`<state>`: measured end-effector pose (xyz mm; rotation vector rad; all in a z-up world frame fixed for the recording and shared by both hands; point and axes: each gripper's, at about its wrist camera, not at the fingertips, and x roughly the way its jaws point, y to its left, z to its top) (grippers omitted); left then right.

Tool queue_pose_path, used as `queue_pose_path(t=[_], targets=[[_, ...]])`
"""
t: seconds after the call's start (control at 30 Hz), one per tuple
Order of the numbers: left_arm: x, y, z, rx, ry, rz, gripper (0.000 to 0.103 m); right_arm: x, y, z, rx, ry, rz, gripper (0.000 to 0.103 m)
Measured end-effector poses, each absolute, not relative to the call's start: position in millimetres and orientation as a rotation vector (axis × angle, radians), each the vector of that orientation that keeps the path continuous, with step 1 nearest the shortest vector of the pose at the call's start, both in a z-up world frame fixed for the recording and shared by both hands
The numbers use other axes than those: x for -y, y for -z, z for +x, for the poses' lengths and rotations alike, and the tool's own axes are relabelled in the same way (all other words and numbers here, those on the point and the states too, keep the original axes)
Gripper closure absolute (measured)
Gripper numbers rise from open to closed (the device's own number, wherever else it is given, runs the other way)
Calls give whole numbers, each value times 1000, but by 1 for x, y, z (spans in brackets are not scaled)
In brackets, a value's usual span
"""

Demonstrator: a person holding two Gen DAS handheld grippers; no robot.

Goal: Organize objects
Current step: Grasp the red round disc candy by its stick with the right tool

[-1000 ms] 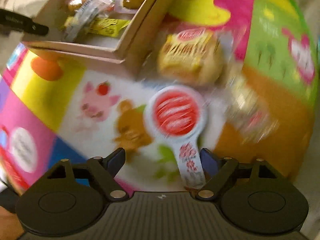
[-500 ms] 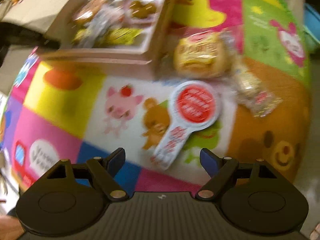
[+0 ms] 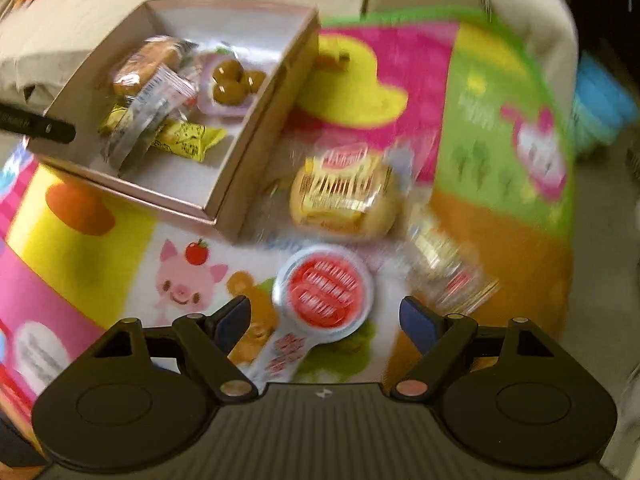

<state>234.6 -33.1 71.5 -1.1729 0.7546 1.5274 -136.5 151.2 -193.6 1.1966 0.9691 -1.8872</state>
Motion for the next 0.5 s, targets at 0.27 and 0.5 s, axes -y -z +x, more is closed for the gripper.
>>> queue_pose_path(t=[0.27, 0.5], targets=[[34, -68, 239, -793, -1496, -1176, 94, -132, 230, -144, -926, 1966, 1346, 32], [32, -63, 236, -806, -1453, -1216, 93, -128, 199, -112, -949, 1977, 1301, 43]])
